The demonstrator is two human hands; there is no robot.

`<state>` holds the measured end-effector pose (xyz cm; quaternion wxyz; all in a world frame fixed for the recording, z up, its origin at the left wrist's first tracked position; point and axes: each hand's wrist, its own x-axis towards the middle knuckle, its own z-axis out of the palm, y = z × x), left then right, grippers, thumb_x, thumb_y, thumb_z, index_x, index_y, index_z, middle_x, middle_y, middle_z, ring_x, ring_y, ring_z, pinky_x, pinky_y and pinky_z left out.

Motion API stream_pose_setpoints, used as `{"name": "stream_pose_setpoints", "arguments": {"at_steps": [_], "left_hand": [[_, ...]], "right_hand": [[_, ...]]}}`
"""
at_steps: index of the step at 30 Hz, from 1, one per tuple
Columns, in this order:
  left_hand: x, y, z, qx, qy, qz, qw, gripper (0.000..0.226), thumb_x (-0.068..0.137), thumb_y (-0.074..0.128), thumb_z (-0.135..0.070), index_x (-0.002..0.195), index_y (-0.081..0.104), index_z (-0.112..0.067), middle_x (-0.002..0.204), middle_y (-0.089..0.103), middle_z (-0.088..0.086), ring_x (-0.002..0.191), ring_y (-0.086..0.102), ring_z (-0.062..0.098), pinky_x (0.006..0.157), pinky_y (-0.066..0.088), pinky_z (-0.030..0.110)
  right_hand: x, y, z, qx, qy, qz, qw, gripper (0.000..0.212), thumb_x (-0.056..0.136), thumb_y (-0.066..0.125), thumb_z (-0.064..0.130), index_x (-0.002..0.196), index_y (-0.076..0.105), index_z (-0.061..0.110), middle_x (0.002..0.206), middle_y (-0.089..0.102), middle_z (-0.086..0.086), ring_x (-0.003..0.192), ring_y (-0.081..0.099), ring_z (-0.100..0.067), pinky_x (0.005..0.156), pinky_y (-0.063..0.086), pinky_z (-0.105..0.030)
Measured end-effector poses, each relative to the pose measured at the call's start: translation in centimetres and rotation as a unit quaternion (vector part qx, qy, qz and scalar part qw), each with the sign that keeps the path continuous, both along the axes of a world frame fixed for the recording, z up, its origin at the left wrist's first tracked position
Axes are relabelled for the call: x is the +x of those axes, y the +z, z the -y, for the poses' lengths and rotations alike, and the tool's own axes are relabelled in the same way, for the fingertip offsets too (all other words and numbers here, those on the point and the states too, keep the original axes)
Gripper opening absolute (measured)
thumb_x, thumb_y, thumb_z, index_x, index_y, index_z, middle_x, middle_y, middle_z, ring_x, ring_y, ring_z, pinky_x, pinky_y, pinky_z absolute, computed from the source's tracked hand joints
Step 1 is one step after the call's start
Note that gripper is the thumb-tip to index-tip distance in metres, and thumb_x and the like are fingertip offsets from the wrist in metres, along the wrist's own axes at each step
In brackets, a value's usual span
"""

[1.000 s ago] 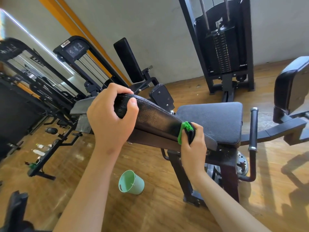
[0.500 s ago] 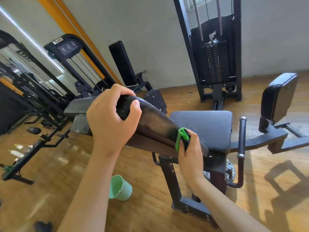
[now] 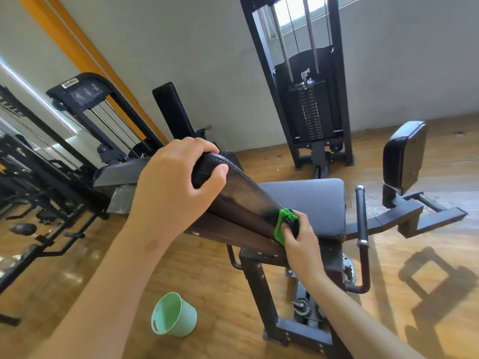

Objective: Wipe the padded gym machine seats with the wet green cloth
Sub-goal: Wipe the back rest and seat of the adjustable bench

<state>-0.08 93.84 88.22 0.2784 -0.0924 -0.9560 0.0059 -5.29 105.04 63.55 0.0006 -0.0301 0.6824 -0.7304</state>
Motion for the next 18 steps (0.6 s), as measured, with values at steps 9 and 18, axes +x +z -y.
{"name": "stream_pose_setpoints", "arguments": {"at_steps": [9, 18], "left_hand": [[-1.8, -5.3, -6.1, -0.391, 0.16, 0.087, 0.902, 0.05, 0.089, 0.048, -0.053, 0.097, 0.065, -0.007, 0.091, 0.066, 0.013, 0.092, 0.058, 0.031, 0.105, 0.032, 0.047], [-5.2, -10.6, -5.4, -0.454, 0.176, 0.045, 0.872, 0.035, 0.096, 0.039, -0.037, 0.082, 0.057, -0.01, 0.076, 0.056, 0.007, 0.077, 0.054, 0.027, 0.089, 0.038, 0.042]], "right_hand": [[-1.5, 0.5, -1.3, -0.019, 0.042, -0.029, 0.999, 0.028, 0.097, 0.055, 0.014, 0.124, 0.052, 0.023, 0.114, 0.06, 0.003, 0.105, 0.055, -0.003, 0.083, 0.044, -0.008], [-4.1, -3.0, -2.3, 0.0, 0.098, -0.051, 0.994, 0.04, 0.092, 0.062, 0.009, 0.126, 0.052, 0.028, 0.118, 0.058, 0.012, 0.111, 0.052, 0.002, 0.099, 0.042, -0.019]]}}
